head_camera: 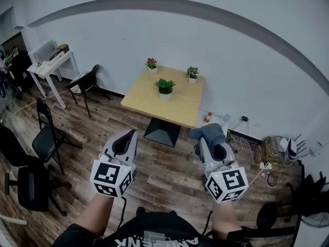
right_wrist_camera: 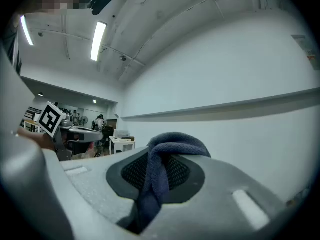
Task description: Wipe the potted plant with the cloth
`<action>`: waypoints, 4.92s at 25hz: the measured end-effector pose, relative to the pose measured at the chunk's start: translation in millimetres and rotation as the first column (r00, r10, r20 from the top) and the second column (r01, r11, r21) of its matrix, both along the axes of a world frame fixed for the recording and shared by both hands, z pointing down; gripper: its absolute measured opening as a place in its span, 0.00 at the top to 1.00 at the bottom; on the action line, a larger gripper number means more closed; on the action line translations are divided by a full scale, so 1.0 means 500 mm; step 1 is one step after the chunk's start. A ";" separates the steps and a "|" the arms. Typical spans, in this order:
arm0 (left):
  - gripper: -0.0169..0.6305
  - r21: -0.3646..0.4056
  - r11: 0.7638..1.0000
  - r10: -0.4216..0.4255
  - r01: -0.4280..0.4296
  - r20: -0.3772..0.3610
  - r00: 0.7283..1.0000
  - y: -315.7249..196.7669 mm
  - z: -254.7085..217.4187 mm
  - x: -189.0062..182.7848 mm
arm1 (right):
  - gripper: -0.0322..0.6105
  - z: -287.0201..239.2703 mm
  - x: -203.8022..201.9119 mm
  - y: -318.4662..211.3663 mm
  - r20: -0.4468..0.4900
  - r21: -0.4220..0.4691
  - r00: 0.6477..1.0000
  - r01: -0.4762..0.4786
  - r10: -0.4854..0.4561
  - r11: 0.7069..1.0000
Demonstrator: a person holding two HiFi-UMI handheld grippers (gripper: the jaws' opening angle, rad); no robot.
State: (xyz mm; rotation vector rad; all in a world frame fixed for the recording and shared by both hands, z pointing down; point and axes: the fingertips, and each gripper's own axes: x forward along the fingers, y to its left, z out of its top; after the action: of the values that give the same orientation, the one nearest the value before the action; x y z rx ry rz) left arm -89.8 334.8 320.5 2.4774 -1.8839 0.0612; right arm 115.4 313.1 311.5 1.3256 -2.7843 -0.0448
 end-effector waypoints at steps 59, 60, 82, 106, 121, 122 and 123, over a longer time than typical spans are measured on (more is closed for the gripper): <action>0.97 -0.236 0.972 0.069 -0.014 0.225 0.972 -0.767 0.180 0.023 | 0.87 0.077 -0.050 -0.747 0.037 -0.061 0.988 0.155 -0.153 0.986; 0.97 -0.249 0.968 0.075 -0.012 0.243 0.967 -0.780 0.192 0.028 | 0.87 0.080 -0.048 -0.756 0.033 -0.058 0.986 0.167 -0.165 0.984; 0.78 -0.579 0.805 0.475 -0.131 0.496 0.726 -0.986 0.567 0.064 | 0.87 0.185 -0.033 -0.934 -0.010 -0.176 1.000 -0.022 0.021 0.984; 0.80 -0.698 0.715 0.639 -0.031 0.636 0.433 -1.127 0.762 0.034 | 0.87 0.288 0.021 -0.952 -0.025 -0.299 0.994 -0.113 0.111 0.947; 0.92 -0.709 0.698 0.703 -0.102 0.651 0.285 -1.120 0.775 0.040 | 0.87 0.322 0.000 -0.952 -0.010 -0.338 0.993 -0.111 0.115 0.935; 0.92 -0.712 0.695 0.707 -0.106 0.648 0.282 -1.121 0.772 0.037 | 0.87 0.323 -0.001 -0.953 -0.010 -0.339 0.993 -0.112 0.115 0.934; 0.92 -0.715 0.691 0.711 -0.110 0.644 0.280 -1.121 0.768 0.034 | 0.87 0.324 -0.001 -0.954 -0.011 -0.339 0.993 -0.111 0.114 0.934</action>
State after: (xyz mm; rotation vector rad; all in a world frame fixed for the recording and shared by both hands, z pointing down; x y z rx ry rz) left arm -72.5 -225.5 704.6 2.4985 -0.7925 2.0513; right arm 114.9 -164.0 473.3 1.3885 -2.5598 0.4274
